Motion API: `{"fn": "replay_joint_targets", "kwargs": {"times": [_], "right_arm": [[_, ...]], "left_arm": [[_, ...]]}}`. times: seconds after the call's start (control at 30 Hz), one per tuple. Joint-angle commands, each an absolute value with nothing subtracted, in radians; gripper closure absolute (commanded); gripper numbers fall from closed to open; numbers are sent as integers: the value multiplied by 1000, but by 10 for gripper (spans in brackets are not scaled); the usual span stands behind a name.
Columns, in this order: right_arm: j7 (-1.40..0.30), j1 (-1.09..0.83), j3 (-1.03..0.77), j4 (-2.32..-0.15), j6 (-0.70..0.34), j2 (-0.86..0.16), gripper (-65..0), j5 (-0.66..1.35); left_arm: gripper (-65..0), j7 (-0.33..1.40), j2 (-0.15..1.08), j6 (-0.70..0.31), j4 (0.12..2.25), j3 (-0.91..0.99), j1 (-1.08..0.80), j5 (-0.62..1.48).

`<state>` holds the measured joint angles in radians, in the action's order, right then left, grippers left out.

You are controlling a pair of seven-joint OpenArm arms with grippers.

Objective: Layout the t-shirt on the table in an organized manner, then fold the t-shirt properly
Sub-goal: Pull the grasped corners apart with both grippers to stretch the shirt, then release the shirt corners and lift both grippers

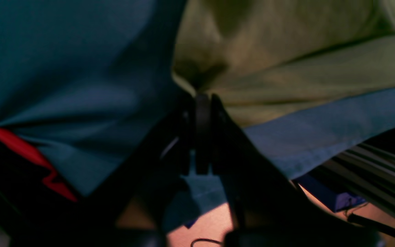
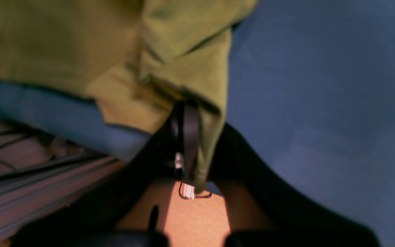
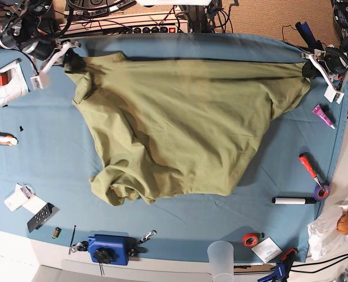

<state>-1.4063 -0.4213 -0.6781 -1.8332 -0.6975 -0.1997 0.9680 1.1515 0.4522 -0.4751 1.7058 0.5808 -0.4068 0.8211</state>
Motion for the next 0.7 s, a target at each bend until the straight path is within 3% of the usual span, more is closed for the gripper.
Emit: {"fn": "replay_joint_targets", "kwargs": {"times": [0.0, 0.67], "right_arm": [[-1396, -422, -688, -1851, -698, -216, 0, 976], [-1396, -439, -688, -1851, -698, -216, 0, 842]], "left_arm": [[0, 1171, 471, -482, 1711, 586, -413, 805], [0, 1188, 471, -514, 1711, 586, -416, 760]]}}
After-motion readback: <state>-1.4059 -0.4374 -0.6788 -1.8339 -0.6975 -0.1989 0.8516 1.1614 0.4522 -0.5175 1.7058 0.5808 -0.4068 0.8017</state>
